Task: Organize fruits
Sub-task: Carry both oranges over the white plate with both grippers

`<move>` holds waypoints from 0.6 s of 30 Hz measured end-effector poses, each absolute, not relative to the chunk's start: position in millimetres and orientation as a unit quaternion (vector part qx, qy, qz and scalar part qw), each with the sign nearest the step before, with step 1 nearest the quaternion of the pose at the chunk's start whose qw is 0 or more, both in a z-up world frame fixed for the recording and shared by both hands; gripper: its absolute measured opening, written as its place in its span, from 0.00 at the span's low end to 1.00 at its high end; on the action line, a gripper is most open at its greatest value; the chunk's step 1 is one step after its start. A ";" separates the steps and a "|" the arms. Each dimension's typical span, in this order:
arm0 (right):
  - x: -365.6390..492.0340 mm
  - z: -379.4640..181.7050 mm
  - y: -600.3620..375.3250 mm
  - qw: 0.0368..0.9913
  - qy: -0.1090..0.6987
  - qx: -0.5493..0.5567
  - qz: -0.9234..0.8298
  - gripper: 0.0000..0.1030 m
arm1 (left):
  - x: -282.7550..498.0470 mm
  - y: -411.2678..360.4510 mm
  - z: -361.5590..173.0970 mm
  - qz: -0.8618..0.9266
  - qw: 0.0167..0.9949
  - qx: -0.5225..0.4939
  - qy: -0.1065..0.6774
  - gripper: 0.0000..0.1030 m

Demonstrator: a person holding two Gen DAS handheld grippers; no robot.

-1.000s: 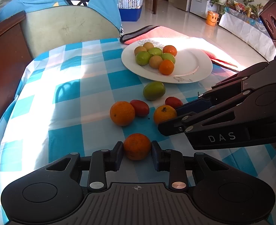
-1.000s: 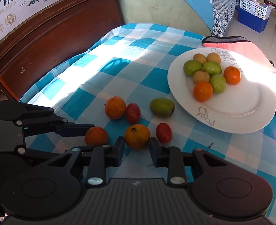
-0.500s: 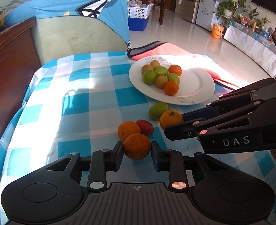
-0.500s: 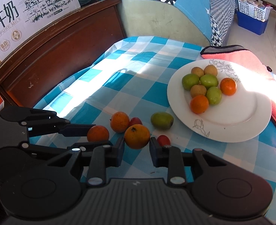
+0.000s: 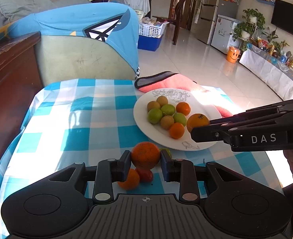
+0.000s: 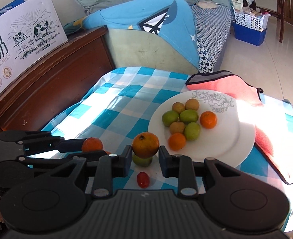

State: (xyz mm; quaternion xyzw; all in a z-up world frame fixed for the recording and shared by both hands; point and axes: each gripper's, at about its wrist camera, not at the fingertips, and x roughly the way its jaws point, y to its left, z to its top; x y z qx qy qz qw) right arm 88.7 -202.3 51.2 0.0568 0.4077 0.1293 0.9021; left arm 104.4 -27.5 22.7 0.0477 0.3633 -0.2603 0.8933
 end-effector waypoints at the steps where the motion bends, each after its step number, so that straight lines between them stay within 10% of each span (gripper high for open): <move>1: 89.4 52.4 -205.3 0.903 0.406 0.057 0.125 0.28 | 105.7 -29.9 23.4 -0.261 0.894 0.046 0.362 0.28; 18: 109.3 68.6 -266.0 0.915 0.391 0.061 0.074 0.28 | 125.9 -68.8 25.4 -0.275 0.897 0.030 0.345 0.28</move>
